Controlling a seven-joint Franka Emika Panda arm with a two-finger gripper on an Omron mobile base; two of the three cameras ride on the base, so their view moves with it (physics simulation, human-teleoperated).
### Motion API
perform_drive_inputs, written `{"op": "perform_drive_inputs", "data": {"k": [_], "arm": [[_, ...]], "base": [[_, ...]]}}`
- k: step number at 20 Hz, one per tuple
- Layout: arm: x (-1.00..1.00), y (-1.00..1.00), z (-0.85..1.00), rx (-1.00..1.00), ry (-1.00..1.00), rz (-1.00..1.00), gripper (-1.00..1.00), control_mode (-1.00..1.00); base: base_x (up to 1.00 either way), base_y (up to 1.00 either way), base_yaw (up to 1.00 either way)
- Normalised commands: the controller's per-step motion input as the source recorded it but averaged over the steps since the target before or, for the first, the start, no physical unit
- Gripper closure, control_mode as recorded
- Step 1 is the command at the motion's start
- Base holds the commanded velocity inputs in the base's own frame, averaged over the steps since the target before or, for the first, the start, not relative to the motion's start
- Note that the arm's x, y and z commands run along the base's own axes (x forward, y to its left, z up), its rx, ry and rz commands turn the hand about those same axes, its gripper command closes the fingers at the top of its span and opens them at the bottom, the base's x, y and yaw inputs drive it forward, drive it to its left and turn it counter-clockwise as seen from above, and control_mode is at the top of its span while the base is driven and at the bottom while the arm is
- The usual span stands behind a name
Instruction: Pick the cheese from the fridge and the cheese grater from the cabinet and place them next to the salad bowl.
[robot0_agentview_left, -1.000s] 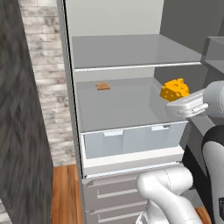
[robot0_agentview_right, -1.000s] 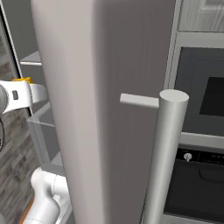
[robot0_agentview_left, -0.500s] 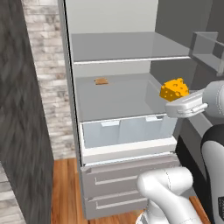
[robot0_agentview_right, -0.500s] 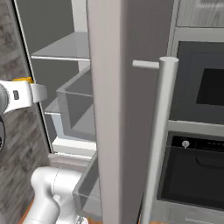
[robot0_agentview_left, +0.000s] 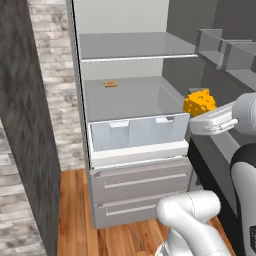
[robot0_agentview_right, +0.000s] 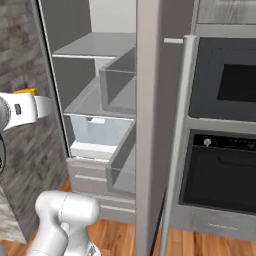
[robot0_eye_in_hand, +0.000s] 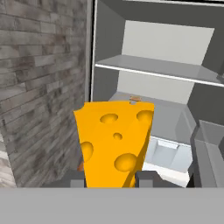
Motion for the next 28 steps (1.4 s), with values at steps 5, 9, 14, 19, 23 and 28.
{"op": "perform_drive_inputs", "data": {"k": [5, 9, 14, 19, 23, 28], "arm": [[0.0, 0.0, 0.0, 0.0, 0.0, 0.0, 1.0, 1.0], [0.0, 0.0, 0.0, 0.0, 0.0, 0.0, 1.0, 1.0], [0.0, 0.0, 0.0, 0.0, 0.0, 0.0, 1.0, 1.0], [0.0, 0.0, 0.0, 0.0, 0.0, 0.0, 1.0, 1.0], [0.0, 0.0, 0.0, 0.0, 0.0, 0.0, 1.0, 1.0], [0.0, 0.0, 0.0, 0.0, 0.0, 0.0, 1.0, 1.0]], "base": [[-0.43, 0.24, -0.17], [-0.32, 0.33, -0.34], [-0.46, 0.46, -0.37], [-0.84, 0.5, -0.25], [-0.91, 0.28, -0.17], [-0.75, 0.02, -0.26]]}}
